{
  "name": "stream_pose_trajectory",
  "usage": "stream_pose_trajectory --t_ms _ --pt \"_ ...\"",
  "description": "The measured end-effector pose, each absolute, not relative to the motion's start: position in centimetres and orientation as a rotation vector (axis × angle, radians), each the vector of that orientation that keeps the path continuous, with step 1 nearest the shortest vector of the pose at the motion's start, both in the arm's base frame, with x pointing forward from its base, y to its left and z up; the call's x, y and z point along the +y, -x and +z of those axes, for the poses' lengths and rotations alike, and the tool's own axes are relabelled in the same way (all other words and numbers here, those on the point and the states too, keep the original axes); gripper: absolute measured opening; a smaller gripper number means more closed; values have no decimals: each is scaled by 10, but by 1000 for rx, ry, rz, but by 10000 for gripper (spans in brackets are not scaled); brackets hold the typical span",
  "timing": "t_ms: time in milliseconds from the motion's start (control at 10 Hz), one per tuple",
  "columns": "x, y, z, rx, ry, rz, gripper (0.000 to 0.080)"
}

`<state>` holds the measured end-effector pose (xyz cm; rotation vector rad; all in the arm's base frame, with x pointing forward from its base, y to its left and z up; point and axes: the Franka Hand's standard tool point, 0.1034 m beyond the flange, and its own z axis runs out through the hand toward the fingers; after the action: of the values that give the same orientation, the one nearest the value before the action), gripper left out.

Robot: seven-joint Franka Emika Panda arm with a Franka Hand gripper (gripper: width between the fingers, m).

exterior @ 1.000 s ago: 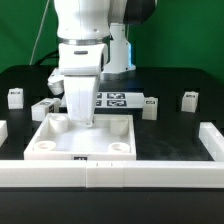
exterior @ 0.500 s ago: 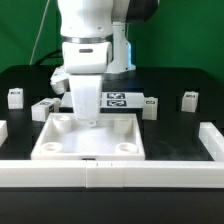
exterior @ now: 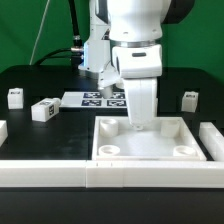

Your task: Assemble one leg

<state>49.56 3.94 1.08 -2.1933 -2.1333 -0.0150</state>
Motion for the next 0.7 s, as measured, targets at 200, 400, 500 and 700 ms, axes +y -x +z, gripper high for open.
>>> stream_pose_trajectory --t_ms 200,400,500,700 --pt "60 -501 11 -2111 2204 -17 60" --pt "67 -502 13 -2100 2205 1 60" --pt "67 -502 13 -2099 2205 2 60" --pt "67 -501 13 -2098 2206 2 60"
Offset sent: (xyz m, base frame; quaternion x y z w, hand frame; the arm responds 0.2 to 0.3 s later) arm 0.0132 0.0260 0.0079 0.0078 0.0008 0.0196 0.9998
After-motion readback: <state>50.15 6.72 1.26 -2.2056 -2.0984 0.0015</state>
